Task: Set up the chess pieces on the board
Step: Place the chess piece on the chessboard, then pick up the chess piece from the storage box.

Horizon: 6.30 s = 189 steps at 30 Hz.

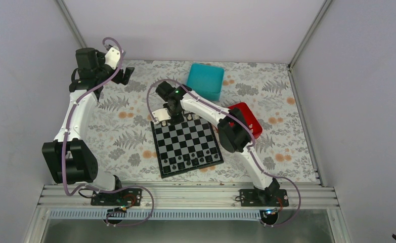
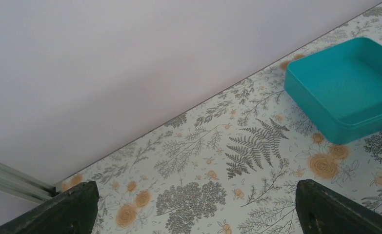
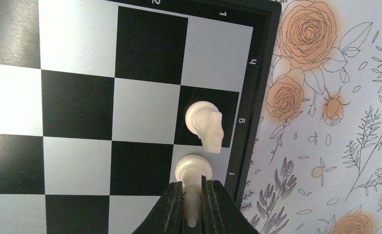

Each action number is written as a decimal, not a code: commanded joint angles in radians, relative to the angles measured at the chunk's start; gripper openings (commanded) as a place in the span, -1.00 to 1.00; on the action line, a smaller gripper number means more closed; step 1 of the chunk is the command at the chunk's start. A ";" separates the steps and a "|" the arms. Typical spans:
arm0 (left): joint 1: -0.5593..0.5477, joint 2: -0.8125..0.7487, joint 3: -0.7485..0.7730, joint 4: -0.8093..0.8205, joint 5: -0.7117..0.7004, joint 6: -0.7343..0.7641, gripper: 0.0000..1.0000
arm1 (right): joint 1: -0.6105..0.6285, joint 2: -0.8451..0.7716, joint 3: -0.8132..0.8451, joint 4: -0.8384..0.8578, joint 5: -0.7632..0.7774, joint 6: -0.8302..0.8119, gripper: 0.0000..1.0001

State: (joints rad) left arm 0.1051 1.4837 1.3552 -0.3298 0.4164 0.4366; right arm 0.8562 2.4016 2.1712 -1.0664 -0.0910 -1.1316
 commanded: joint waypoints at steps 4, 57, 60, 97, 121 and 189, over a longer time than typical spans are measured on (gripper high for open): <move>0.006 -0.011 -0.007 0.023 0.016 -0.002 1.00 | 0.000 0.007 0.006 0.024 -0.004 -0.005 -0.63; 0.016 0.004 -0.016 0.025 0.035 0.005 1.00 | -0.003 -0.037 -0.051 0.076 -0.036 0.013 -0.05; 0.016 0.005 -0.013 0.023 0.036 0.005 1.00 | -0.003 -0.029 -0.050 0.086 -0.033 0.011 -0.05; 0.028 0.021 -0.008 0.019 0.049 0.004 1.00 | -0.023 -0.195 -0.133 -0.036 -0.089 0.009 -0.04; 0.046 -0.012 -0.021 0.026 0.012 0.001 1.00 | -0.584 -0.654 -0.488 -0.085 0.020 0.070 -0.02; 0.045 0.034 -0.008 0.013 0.032 -0.003 1.00 | -0.529 -0.520 -0.936 0.122 -0.021 0.106 -0.53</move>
State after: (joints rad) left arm 0.1448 1.5177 1.3422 -0.3233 0.4229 0.4332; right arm 0.3202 1.8709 1.2446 -0.9607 -0.1181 -1.0348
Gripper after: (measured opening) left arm 0.999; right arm 0.247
